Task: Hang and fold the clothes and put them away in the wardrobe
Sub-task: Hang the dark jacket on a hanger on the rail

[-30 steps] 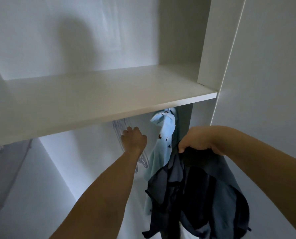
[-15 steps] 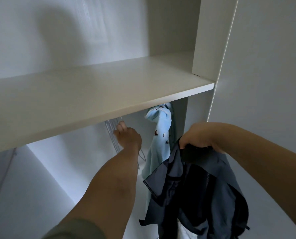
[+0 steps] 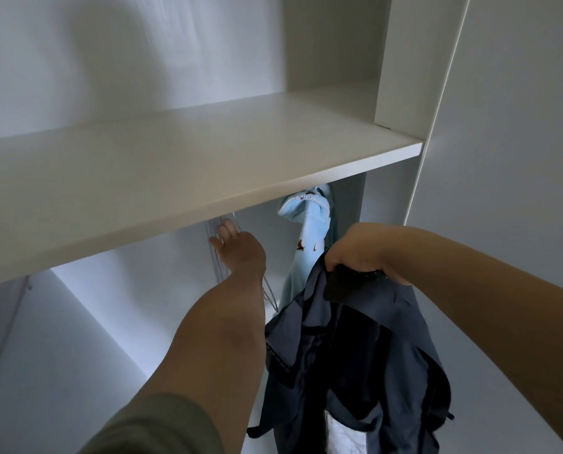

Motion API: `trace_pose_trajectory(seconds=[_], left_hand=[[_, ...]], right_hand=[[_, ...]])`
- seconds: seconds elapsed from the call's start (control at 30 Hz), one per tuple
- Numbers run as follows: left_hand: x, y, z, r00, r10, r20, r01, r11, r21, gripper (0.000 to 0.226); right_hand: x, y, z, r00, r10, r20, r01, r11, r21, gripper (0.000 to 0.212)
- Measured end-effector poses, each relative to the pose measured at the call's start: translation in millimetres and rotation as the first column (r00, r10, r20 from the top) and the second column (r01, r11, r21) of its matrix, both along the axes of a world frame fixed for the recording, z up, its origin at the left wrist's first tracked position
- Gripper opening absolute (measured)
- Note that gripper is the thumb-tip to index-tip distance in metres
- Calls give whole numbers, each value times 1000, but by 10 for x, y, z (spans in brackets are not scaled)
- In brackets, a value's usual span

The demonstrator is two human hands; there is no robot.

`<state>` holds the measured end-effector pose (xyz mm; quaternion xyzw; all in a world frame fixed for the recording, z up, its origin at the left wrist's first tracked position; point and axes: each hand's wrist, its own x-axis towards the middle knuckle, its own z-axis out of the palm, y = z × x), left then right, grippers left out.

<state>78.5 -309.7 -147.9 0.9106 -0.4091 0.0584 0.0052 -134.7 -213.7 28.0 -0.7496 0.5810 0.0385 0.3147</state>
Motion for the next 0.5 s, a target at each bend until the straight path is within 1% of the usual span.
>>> trace_pose_trajectory(seconds=[0.1,0.2,0.37,0.43,0.5], left_hand=[[-17,46,17,999,9,-52,-13,996,-83,31],[-19,78,80,995,-11,-99,-9,979,-202,27],[-83,256,129,990,-95,-102,43,904,-426,31],[-162,416,139,987,-115,-109,49,878,-477,34],[-251,628,171,982,-149,-118,70,861,-504,37]], right_hand=[[13,6,18,1000,7,5,-7,1000,-12,12],[8,-4,2,999,33,-19,-34,998,-43,9],[-14,-70,-174,997,-77,30,78,996,-42,12],[-50,-100,-270,998,-65,-16,63,992,-106,18],[-87,-121,-354,991,-15,-133,-10,983,-185,26]])
